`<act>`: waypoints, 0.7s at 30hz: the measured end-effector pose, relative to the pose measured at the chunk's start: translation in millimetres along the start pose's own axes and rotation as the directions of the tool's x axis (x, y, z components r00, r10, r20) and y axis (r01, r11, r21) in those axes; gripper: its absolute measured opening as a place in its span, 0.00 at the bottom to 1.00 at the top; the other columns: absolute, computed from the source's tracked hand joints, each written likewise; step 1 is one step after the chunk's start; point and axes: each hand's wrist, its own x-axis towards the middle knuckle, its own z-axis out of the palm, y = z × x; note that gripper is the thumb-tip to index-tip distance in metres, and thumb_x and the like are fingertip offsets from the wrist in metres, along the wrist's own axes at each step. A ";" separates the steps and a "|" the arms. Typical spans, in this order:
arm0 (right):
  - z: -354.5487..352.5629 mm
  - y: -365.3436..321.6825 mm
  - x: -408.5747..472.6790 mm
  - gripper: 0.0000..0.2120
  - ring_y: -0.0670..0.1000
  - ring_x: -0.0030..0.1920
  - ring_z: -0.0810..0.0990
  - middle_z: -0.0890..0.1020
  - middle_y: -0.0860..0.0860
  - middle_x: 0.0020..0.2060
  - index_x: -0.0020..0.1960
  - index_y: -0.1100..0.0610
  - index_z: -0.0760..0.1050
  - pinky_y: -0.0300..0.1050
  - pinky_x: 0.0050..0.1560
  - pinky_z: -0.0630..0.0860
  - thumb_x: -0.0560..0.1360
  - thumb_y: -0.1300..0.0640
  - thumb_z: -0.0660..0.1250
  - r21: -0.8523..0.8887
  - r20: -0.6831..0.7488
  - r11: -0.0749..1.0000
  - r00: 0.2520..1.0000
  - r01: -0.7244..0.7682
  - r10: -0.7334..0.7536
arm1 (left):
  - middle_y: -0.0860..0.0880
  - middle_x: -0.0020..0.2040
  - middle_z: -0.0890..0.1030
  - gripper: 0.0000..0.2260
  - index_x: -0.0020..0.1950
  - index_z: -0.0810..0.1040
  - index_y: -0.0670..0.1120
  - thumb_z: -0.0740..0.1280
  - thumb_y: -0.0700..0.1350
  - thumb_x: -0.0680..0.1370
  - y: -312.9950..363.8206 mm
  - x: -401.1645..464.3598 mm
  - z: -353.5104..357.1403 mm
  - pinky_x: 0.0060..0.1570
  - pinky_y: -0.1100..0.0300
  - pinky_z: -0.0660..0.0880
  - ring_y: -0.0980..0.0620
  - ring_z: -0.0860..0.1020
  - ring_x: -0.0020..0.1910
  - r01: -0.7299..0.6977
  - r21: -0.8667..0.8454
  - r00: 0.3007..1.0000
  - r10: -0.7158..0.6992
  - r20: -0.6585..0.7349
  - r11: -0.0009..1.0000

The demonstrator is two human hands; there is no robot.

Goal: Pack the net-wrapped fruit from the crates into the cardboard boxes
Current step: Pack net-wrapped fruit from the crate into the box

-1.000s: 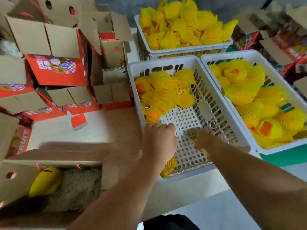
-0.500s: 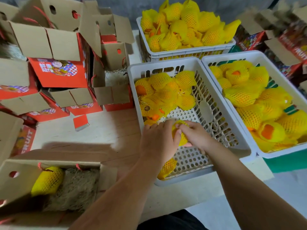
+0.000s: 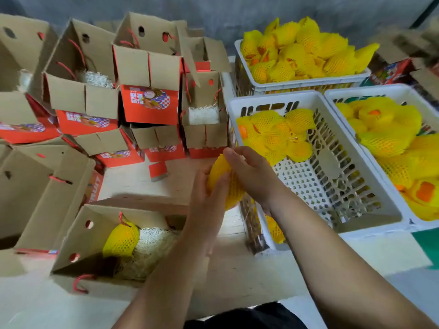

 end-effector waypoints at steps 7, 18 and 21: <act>143.3 16.7 -48.9 0.30 0.48 0.51 0.84 0.85 0.46 0.51 0.63 0.47 0.78 0.46 0.51 0.82 0.65 0.34 0.70 0.181 0.116 0.975 0.987 -0.128 0.108 | 0.49 0.62 0.82 0.19 0.68 0.74 0.58 0.65 0.63 0.80 12.6 -20.7 -122.2 0.56 0.46 0.82 0.52 0.83 0.58 0.221 -0.189 0.949 -0.255 -0.184 0.957; 239.3 53.5 -83.8 0.17 0.49 0.52 0.81 0.82 0.50 0.51 0.61 0.47 0.76 0.44 0.52 0.76 0.75 0.47 0.75 -0.003 -0.208 0.998 0.976 0.060 -0.059 | 0.49 0.56 0.82 0.10 0.60 0.78 0.56 0.59 0.55 0.85 6.8 17.6 -290.5 0.58 0.50 0.76 0.46 0.80 0.57 -0.327 0.942 0.810 -0.491 0.321 0.076; 246.6 62.1 -74.2 0.07 0.52 0.41 0.84 0.84 0.49 0.36 0.47 0.50 0.79 0.42 0.37 0.80 0.73 0.50 0.76 -0.165 0.068 0.974 0.983 -0.157 0.170 | 0.41 0.69 0.78 0.17 0.72 0.75 0.47 0.60 0.52 0.86 -21.8 14.9 -293.0 0.66 0.53 0.72 0.40 0.76 0.66 -0.341 0.940 0.722 -0.641 0.261 -0.002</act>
